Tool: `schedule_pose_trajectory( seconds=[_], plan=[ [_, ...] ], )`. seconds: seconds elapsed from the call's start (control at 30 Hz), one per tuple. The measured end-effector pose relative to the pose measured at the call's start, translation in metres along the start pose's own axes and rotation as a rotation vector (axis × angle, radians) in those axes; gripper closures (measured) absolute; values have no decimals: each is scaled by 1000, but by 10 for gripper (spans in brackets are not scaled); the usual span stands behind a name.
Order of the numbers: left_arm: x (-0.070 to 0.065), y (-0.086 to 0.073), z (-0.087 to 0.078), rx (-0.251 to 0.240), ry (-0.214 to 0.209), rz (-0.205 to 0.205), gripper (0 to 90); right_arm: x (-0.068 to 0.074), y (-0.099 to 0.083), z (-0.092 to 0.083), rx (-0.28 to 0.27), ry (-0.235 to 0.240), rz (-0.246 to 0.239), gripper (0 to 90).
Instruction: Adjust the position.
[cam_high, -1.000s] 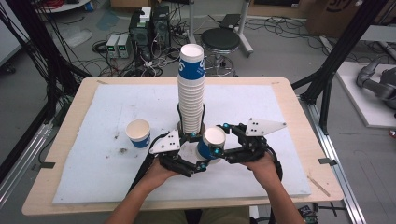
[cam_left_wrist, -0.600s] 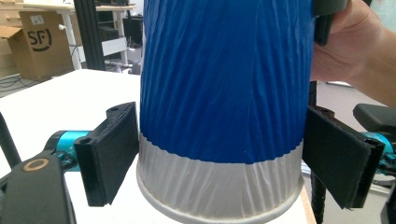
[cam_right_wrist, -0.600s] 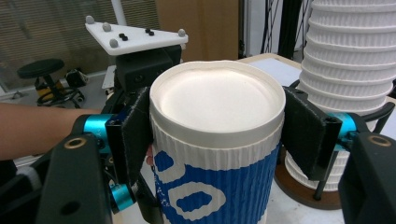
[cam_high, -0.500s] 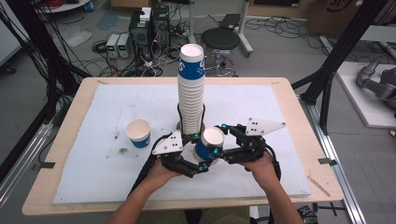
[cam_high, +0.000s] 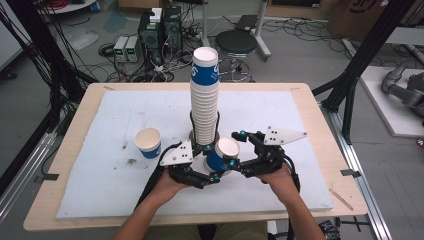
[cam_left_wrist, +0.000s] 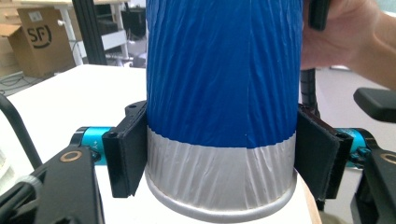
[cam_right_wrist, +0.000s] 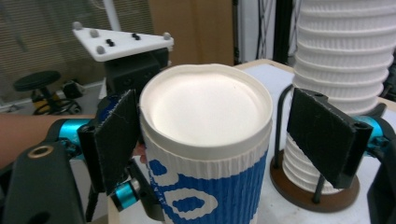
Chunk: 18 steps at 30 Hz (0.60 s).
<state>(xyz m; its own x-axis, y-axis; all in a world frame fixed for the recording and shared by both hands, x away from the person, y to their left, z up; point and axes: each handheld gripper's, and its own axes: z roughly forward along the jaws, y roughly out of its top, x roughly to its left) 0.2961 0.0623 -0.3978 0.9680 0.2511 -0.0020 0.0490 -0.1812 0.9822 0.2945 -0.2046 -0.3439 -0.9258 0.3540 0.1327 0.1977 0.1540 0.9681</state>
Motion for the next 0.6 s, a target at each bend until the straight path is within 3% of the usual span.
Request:
schedule_pose_trajectory(
  seconds=[0.17, 0.27, 0.4, 0.6],
  plan=[
    [0, 8, -5, 74, -17, 12, 276, 1, 5, -5, 12, 11, -38, 176],
    [1, 13, -8, 117, -33, 25, 276, 2, 9, -8, 44, 8, -98, 176],
    [2, 21, -11, 171, -42, 32, 276, 3, 16, -9, 134, 5, -177, 176],
    [4, 29, -15, 262, -51, 45, 276, 5, 32, -6, 232, 45, -245, 176]
  ],
)
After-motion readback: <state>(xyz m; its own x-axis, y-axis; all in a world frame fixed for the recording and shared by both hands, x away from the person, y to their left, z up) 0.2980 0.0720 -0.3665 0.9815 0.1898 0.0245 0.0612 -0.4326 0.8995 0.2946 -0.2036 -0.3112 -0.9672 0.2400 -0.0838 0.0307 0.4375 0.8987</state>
